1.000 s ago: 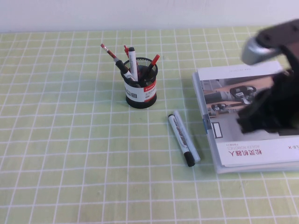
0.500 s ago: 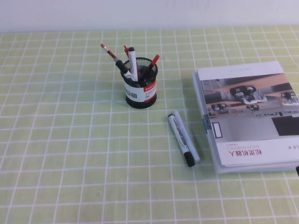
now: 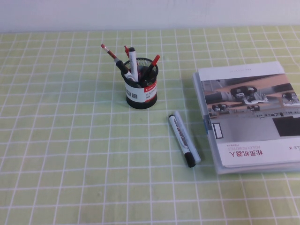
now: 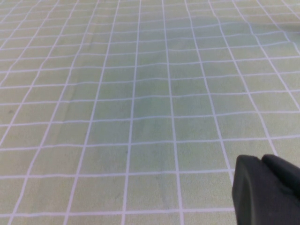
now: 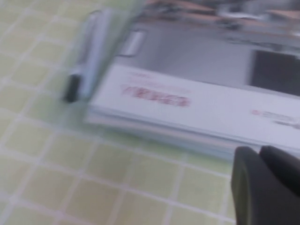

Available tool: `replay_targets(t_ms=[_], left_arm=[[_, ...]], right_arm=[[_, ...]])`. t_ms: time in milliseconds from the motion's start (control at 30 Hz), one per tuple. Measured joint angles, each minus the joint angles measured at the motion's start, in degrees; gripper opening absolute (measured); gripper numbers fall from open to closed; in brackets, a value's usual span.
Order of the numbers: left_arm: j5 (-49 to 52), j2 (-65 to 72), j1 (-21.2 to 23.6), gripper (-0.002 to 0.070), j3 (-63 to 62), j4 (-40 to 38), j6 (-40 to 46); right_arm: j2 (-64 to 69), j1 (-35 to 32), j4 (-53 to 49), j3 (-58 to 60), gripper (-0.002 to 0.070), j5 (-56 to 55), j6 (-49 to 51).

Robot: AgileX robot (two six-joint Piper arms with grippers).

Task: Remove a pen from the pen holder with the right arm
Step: 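Take a marker out of the pen holder and lay it on the table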

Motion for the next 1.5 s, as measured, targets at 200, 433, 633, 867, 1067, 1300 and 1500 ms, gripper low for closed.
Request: replay_targets(t_ms=[200, 433, 633, 867, 1067, 1300, 1500], left_arm=[[0.00, 0.00, 0.00, -0.0006, 0.00, 0.00, 0.00], [0.00, 0.00, 0.00, -0.0006, 0.00, 0.00, 0.00], [0.00, 0.00, 0.00, -0.0006, 0.00, 0.00, 0.00], [0.00, 0.00, 0.00, -0.0006, 0.00, 0.00, 0.00], [0.00, 0.00, 0.00, -0.0006, 0.00, 0.00, 0.00], [0.00, 0.00, 0.00, -0.0006, 0.00, 0.00, 0.00], [0.00, 0.00, 0.00, -0.0006, 0.00, 0.00, 0.00]], right_arm=[[-9.94, -13.11, 0.14, 16.11, -0.0012, -16.21, 0.00], [-22.85, -21.33, 0.34, 21.61, -0.0012, -21.67, 0.00], [-31.42, -21.87, 0.60, 21.69, -0.0013, -14.18, 0.00], [-34.29, -20.74, 0.97, 21.72, -0.0012, -5.54, 0.00], [-34.29, -20.54, 1.15, 21.72, -0.0012, -3.96, 0.00], [-34.29, -20.54, 2.87, 21.72, -0.0012, -0.88, -2.18], [-34.29, -20.54, 13.00, 21.72, -0.0012, -0.73, -14.73]])
